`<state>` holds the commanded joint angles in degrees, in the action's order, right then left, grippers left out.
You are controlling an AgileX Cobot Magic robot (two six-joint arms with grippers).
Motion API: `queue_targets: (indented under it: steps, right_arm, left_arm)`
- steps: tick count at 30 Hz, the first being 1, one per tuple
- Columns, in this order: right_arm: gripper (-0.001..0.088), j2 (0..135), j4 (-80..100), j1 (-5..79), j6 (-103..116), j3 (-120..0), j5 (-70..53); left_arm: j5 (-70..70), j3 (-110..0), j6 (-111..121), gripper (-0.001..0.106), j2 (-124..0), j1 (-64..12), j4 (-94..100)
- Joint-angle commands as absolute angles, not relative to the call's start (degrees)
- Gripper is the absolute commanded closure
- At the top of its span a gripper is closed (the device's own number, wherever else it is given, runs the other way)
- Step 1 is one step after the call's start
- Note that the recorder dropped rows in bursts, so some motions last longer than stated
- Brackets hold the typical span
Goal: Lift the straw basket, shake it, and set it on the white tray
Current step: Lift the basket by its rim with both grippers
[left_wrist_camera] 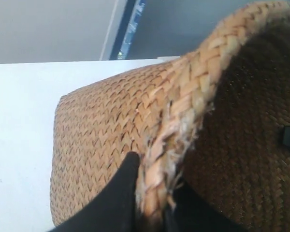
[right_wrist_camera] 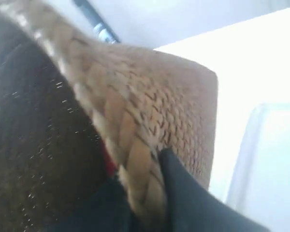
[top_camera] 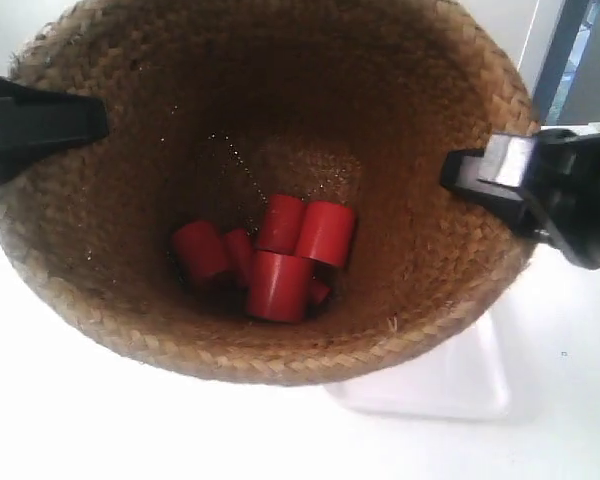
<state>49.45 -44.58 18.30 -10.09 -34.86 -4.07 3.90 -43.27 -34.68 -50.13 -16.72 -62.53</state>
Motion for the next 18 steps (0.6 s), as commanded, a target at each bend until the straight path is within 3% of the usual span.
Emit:
queue_targets:
  steps: [6,9,13,18]
  right_arm:
    - [0.0868,45.45,-44.96,18.4,-11.76,-41.02,-28.46]
    - [0.0868,43.31,-40.11,18.42,-11.76,-38.42,-20.76]
    - [0.0868,52.92,-37.84,18.42,-11.75,-35.37,-5.86]
    - [0.0868,52.62,-41.5,22.99,-12.46,-46.43,-31.18]
  left_arm:
    - [19.06,-43.98,-38.2,0.105,-43.9,-16.72,-62.76]
    - [15.5,-42.36,-43.05,0.105,-42.06,-16.72,-62.86]
    - [4.18,-40.22,-43.53,0.105,-48.23,-16.72,-65.9]
    - [21.89,-47.08,-47.85,0.105,-42.94,-16.72,-65.98]
